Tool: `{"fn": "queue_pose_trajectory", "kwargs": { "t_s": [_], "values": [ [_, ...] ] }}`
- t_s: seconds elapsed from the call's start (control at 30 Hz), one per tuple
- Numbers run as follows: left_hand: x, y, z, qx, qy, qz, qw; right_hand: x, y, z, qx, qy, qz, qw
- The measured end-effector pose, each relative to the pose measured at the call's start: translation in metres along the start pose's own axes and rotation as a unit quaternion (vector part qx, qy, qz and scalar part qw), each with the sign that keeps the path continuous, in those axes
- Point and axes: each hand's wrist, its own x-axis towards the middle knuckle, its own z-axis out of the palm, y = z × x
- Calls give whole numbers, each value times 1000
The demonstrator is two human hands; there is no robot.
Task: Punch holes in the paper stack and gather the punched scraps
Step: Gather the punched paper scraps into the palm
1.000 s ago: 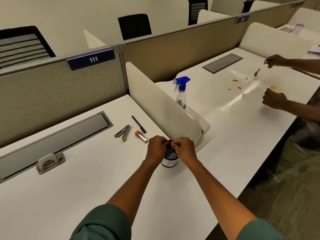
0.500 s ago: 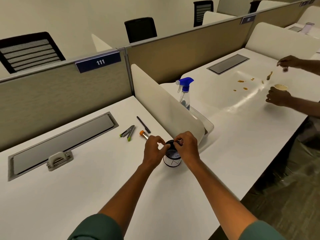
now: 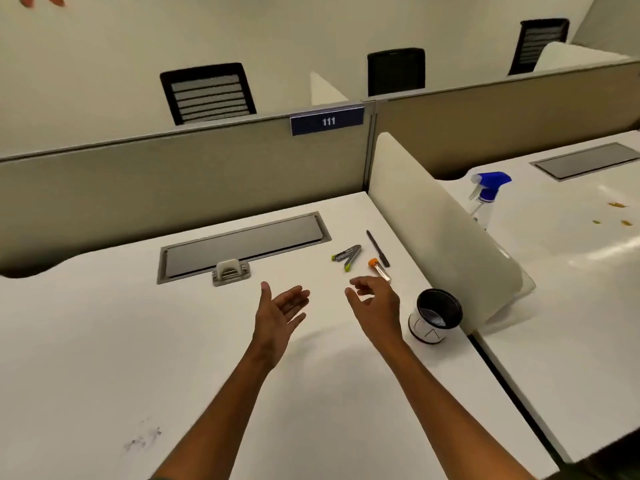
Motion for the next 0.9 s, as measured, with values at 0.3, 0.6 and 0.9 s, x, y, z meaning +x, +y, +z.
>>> {"fn": "queue_pose_trajectory", "kwargs": {
  "t_s": [0.3,0.6,0.9],
  "values": [
    [-51,35,-143,256,119,116,952,-72,-41,145,-167,-206,-134,955],
    [-101,44,-300,486,134,121,855,-144,-62,258,-307,-316,-186,878],
    [-133,43,-373,361,148,113,914,-200,-59,302,-329,-385,-146,850]
  ]
}}
